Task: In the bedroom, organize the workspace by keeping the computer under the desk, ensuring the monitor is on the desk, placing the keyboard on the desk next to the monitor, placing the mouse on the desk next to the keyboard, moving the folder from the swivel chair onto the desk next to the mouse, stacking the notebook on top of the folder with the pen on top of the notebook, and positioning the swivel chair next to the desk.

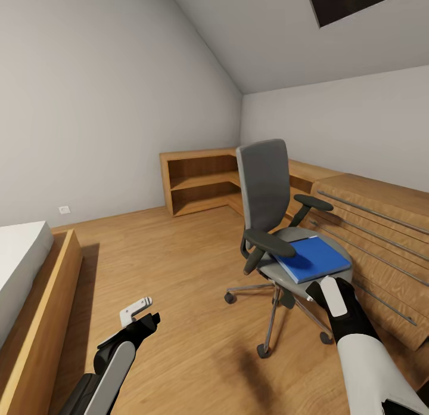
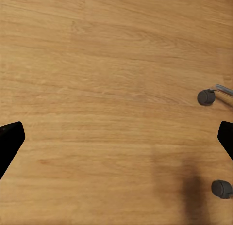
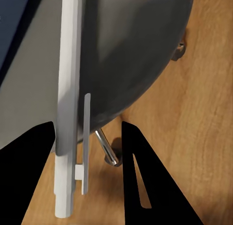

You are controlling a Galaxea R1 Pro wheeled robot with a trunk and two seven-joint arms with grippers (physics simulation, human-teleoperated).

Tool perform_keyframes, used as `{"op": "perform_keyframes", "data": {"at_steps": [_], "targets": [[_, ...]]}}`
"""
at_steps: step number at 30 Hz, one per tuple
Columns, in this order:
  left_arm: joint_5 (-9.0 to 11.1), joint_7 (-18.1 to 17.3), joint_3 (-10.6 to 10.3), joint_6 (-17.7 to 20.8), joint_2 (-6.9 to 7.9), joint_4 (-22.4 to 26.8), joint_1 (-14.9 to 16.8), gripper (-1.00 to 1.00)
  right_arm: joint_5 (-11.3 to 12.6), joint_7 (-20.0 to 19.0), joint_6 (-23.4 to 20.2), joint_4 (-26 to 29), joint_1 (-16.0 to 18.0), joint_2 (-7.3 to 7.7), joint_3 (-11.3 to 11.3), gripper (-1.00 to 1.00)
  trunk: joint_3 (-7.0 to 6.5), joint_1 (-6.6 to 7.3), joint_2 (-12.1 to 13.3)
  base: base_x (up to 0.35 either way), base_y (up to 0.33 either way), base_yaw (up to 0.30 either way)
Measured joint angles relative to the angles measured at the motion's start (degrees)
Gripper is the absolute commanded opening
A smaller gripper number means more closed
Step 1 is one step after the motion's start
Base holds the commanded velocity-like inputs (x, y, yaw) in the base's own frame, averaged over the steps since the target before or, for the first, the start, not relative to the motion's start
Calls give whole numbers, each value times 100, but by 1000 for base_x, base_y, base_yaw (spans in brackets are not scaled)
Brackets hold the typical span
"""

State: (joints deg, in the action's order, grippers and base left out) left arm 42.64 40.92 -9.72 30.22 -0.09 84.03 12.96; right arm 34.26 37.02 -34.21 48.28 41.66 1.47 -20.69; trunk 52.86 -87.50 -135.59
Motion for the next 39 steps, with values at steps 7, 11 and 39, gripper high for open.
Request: {"op": "perform_keyframes", "data": {"at_steps": [7,11,39], "targets": [[0,0,-1,0,3,0,0,100,29,-1,4,8,0,-6,13,-100,0,0,0,0,0,0],[1,0,-2,3,8,0,1,100,8,-1,2,6,0,-5,13,-100,0,0,0,0,0,0],[1,-8,-8,9,9,1,0,100,-87,4,-31,48,0,2,4,-100,0,0,0,-13,21,0]]}}
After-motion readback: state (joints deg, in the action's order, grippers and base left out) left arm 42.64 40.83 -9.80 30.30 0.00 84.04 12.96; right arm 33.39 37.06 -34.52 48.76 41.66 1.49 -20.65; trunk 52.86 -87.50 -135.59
